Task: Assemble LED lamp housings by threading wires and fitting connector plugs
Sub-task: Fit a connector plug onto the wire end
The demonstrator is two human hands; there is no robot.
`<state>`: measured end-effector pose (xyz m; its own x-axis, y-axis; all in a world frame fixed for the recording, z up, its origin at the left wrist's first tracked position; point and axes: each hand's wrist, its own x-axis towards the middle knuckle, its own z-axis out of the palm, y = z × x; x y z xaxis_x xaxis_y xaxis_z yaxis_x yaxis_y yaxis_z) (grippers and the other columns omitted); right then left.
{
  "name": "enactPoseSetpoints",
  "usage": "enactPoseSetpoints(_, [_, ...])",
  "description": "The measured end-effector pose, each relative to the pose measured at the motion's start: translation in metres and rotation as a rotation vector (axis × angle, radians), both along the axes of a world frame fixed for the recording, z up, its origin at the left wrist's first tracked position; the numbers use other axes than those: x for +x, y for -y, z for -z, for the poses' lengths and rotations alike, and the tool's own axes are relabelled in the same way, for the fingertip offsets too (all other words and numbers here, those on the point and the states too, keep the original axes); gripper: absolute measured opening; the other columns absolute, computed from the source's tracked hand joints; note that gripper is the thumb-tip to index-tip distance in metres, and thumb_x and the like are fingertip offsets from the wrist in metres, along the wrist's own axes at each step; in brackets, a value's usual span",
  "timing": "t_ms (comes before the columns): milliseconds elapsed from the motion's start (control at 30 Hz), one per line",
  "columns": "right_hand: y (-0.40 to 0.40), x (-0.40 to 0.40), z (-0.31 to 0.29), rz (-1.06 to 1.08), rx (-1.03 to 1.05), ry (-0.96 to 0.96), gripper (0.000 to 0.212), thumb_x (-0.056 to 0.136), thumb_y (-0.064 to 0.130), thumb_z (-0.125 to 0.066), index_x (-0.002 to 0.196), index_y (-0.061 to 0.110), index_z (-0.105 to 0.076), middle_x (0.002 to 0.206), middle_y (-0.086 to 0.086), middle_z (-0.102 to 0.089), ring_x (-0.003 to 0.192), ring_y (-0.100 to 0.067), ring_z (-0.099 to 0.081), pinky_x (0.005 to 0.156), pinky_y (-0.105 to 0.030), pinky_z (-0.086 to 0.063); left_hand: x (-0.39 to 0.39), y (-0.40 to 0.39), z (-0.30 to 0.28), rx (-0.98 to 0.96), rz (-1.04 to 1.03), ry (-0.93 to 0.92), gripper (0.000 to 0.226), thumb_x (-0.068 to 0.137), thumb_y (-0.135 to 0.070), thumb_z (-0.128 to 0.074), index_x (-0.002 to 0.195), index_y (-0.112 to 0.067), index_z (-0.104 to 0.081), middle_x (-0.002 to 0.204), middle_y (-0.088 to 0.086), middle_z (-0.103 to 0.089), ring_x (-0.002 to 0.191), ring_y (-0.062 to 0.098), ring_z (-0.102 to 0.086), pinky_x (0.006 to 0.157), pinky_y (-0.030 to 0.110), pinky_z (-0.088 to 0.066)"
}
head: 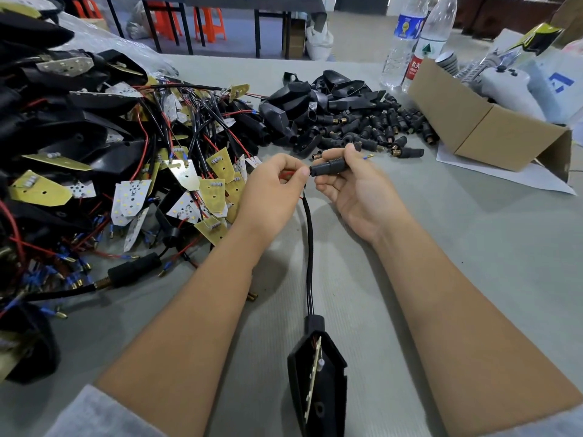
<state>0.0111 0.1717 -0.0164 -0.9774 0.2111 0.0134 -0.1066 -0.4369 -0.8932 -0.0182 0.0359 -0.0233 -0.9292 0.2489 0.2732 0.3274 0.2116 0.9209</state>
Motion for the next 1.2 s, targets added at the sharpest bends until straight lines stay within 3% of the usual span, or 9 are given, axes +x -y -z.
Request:
enactPoseSetpoints(167, [0.000,0.000,-0.003,0.065,-0.101,0.022,0.033,0.106,0.026,-0.038,0.091,0.007,-0.060,0.069,-0.004,-0.069,0.058,-0.013,-0.061,0.064,-0.024,-0.056,-0.001,0.000,-0.001,0.087,-0.063,0.083,0.017,0.098,-0.021,-0.051,0.086,-0.030,-0.057,0.089,-0.003,-0.066,0.082,0.012,-0.059,0.085,0.039,-0.051])
enactPoseSetpoints(300, [0.002,0.003,-0.003,0.064,-0.084,-0.014,0.006,0.096,0.006,-0.055,0.093,0.010,-0.058,0.075,-0.005,-0.068,0.060,-0.013,-0.058,0.065,-0.022,-0.053,-0.003,0.001,0.000,0.090,-0.077,0.057,0.018,0.097,-0.018,-0.054,0.084,-0.028,-0.060,0.085,-0.005,-0.065,0.080,0.010,-0.059,0.083,0.036,-0.052])
enactPoseSetpoints(433, [0.006,0.006,-0.003,0.041,0.010,-0.042,0.017,0.091,-0.007,-0.056,0.096,0.009,-0.058,0.083,-0.010,-0.065,0.060,-0.013,-0.058,0.066,-0.022,-0.052,-0.003,0.001,0.001,0.031,-0.034,0.004,0.016,0.095,-0.018,-0.060,0.084,-0.029,-0.064,0.080,-0.012,-0.065,0.076,0.004,-0.060,0.077,0.025,-0.049])
enactPoseSetpoints(633, [0.006,0.007,-0.004,0.047,-0.019,-0.052,0.022,0.090,-0.007,-0.058,0.104,0.009,-0.054,0.084,-0.009,-0.068,0.060,-0.012,-0.059,0.065,-0.021,-0.053,0.001,-0.002,-0.001,0.061,-0.023,0.019,0.015,0.095,-0.019,-0.059,0.087,-0.031,-0.063,0.083,-0.009,-0.067,0.076,0.005,-0.061,0.076,0.028,-0.051])
enactPoseSetpoints(767, [0.005,0.005,-0.004,0.102,-0.072,-0.043,0.019,0.091,-0.004,-0.059,0.103,0.010,-0.055,0.085,-0.009,-0.066,0.060,-0.010,-0.059,0.064,-0.020,-0.052,0.002,-0.001,-0.002,0.101,-0.086,0.128,0.012,0.096,-0.023,-0.054,0.087,-0.029,-0.060,0.086,-0.005,-0.070,0.082,0.012,-0.065,0.084,0.041,-0.056])
enactPoseSetpoints(1000, [0.007,0.005,-0.002,0.071,0.030,-0.049,0.019,0.088,-0.005,-0.062,0.098,0.011,-0.057,0.084,-0.009,-0.064,0.059,-0.010,-0.057,0.063,-0.019,-0.052,0.007,-0.001,-0.005,0.067,-0.026,0.025,0.014,0.093,-0.015,-0.063,0.084,-0.025,-0.066,0.076,-0.005,-0.071,0.076,0.018,-0.067,0.077,0.038,-0.056])
enactPoseSetpoints(1200, [0.004,0.003,-0.002,0.109,-0.026,-0.037,0.013,0.090,0.002,-0.063,0.097,0.012,-0.058,0.082,-0.006,-0.063,0.061,-0.009,-0.057,0.063,-0.018,-0.052,0.009,-0.002,-0.004,0.074,-0.011,0.059,0.010,0.087,-0.025,-0.071,0.086,-0.028,-0.062,0.069,-0.010,-0.070,0.069,0.010,-0.064,0.073,0.037,-0.055])
